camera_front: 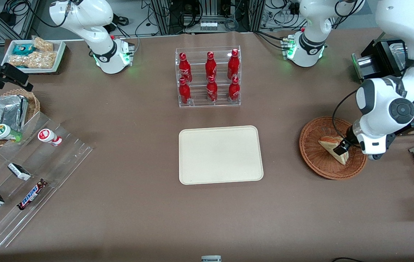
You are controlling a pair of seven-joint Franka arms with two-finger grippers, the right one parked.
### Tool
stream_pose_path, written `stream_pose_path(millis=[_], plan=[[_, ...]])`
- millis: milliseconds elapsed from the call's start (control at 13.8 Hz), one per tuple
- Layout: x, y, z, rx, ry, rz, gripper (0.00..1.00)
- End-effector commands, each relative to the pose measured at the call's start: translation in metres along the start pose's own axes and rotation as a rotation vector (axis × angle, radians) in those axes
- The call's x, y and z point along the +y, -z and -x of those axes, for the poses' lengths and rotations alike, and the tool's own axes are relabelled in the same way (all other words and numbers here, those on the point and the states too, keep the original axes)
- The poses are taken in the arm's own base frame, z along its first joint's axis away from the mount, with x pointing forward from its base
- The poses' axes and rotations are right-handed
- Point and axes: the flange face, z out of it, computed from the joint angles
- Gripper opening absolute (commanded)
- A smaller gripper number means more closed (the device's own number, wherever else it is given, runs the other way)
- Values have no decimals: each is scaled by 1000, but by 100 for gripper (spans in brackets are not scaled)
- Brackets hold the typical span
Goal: Place sandwich from basket to tray
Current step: 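Lower the open left gripper over the wrapped sandwich in the basket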
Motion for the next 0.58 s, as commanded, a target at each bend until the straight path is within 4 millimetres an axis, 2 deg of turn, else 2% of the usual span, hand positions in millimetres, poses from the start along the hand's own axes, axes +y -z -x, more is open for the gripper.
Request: stream_pose_path(millis=[0, 72, 145, 217, 362, 507], plan=[[1, -19, -3, -14, 84, -3, 86], [0, -20, -3, -17, 108, -6, 46], [0, -20, -3, -20, 113, -10, 13], [0, -20, -3, -21, 113, -13, 6], [1, -16, -2, -24, 109, -18, 4], [11, 2, -5, -28, 94, -26, 4]])
